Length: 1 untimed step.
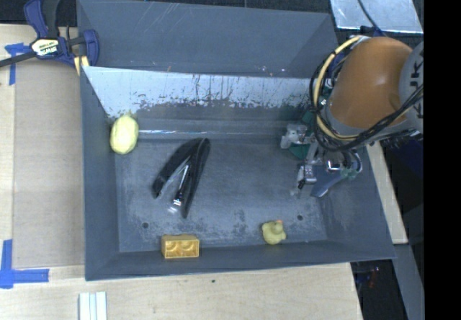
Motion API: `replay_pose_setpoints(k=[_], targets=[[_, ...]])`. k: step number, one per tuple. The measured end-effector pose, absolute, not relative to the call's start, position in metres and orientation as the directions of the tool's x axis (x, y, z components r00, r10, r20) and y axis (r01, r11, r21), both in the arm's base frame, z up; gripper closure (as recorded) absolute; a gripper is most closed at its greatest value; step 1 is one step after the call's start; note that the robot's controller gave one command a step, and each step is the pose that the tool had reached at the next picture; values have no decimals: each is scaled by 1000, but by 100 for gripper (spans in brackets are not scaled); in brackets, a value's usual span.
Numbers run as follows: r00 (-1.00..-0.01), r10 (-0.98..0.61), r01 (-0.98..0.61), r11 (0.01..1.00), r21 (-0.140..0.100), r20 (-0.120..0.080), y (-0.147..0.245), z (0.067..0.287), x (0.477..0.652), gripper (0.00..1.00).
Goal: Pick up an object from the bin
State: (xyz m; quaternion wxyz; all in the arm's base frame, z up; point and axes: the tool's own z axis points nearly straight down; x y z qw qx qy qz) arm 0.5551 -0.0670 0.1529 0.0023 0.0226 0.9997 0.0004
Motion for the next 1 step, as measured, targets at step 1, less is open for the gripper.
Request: replay_pose_setpoints(k=[1], targets=[[-999,52,52,999,-3,-8,-67,146,563,0]])
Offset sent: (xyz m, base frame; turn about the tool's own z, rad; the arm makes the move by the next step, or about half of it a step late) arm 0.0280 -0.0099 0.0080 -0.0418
